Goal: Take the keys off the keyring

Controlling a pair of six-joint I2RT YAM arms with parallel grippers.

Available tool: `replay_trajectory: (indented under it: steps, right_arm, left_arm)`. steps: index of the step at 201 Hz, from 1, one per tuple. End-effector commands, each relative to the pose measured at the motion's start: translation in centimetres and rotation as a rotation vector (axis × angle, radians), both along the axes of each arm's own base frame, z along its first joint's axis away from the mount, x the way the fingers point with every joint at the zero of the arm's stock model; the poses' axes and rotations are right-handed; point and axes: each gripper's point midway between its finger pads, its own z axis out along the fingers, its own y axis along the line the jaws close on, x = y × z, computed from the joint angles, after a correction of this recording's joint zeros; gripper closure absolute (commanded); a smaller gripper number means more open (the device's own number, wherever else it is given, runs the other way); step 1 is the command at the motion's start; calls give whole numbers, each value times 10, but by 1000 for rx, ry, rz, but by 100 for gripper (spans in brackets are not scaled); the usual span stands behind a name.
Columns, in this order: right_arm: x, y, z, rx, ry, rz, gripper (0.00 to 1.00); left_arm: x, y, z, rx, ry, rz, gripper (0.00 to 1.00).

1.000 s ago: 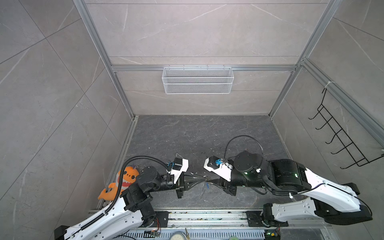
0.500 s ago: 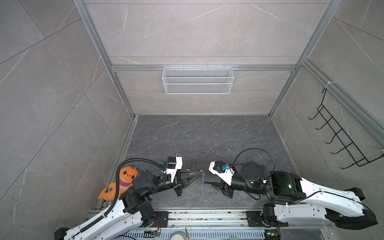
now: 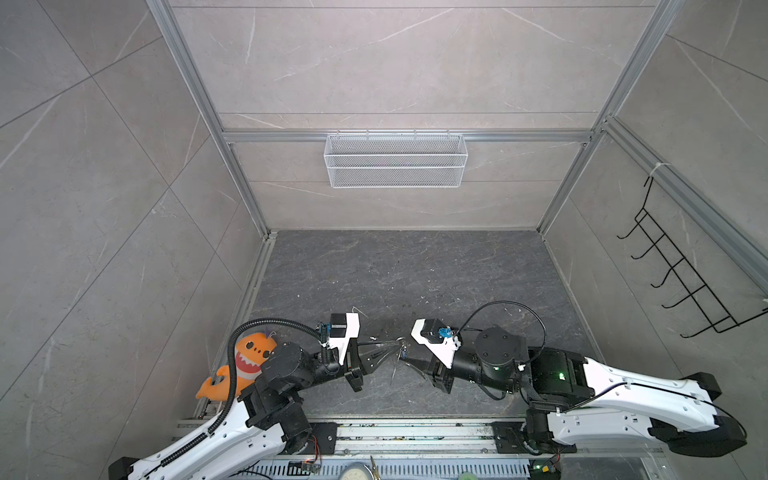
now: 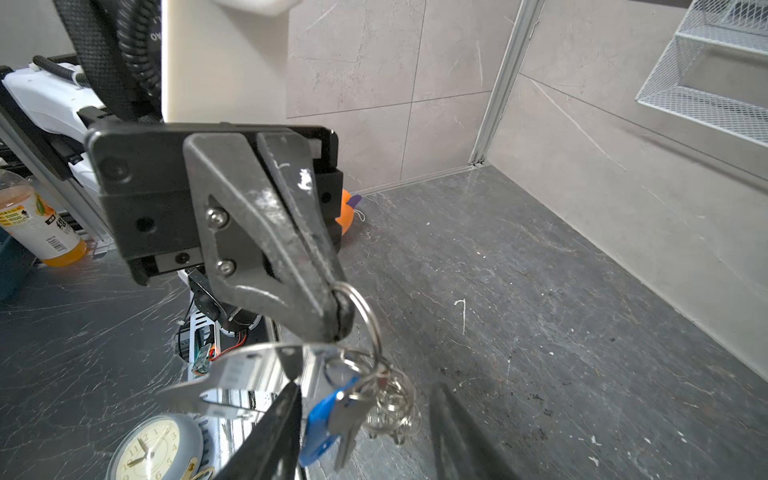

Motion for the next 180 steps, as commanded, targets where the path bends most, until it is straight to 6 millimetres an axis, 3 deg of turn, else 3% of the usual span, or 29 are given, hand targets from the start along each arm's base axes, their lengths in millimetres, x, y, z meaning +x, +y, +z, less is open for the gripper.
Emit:
replay_trajectory:
  steps: [1,154,180]
  right_arm:
    - [2,7,-1,24,7,-16,50]
    - [5,-7,0,-7,0,-50,97]
    - [4,-9,0,-21,1,-49,100]
  left_arm:
    - [-2,7,23,-86,-30,7,100]
    - [3,16,17,-53,-24,69,100]
    - [4,19,16,-48,-27,84,100]
